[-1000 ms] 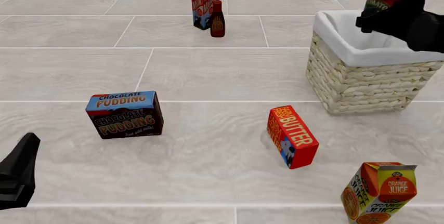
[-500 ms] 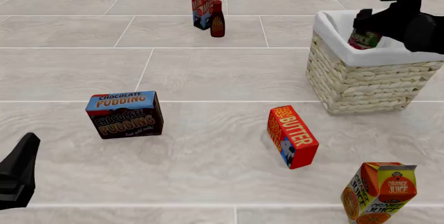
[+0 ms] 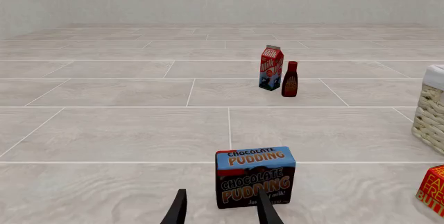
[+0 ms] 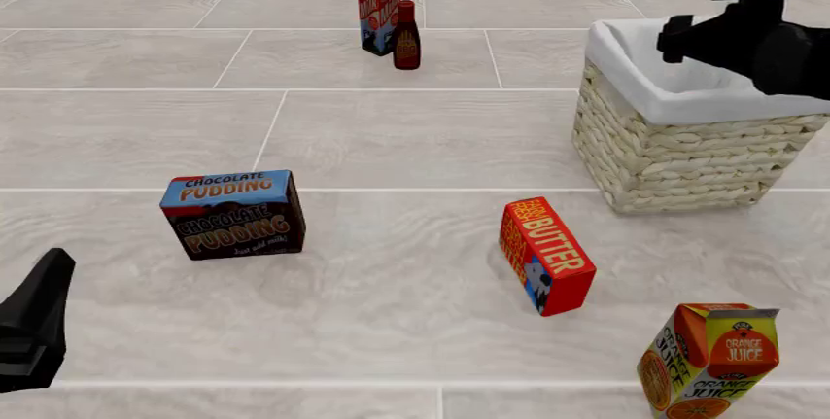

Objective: Pick the tomato sauce and place it in the basket.

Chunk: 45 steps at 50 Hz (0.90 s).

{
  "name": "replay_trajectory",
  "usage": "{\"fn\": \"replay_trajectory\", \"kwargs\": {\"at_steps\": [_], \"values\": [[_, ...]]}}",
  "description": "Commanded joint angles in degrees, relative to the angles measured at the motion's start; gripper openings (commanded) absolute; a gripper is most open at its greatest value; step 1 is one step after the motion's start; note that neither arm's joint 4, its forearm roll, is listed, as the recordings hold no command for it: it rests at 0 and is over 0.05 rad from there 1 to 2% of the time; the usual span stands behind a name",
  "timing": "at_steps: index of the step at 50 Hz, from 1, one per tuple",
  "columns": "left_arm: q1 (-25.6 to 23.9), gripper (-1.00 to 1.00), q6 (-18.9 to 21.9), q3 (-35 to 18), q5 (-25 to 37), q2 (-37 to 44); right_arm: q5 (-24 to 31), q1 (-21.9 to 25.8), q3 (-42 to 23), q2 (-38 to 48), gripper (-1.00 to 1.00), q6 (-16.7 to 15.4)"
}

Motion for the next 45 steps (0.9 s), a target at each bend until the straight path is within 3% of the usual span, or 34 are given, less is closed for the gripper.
{"fn": "replay_trajectory", "kwargs": {"at_steps": [1, 45], "values": [[0.0, 1.0, 0.0, 0.0, 0.0, 0.0, -0.03, 0.19, 0.24, -0.33, 1.0, -0.02], [0.0, 1.0, 0.0, 0.0, 0.0, 0.0, 0.07, 3.97, 1.52, -3.67, 1.0, -0.54]]}}
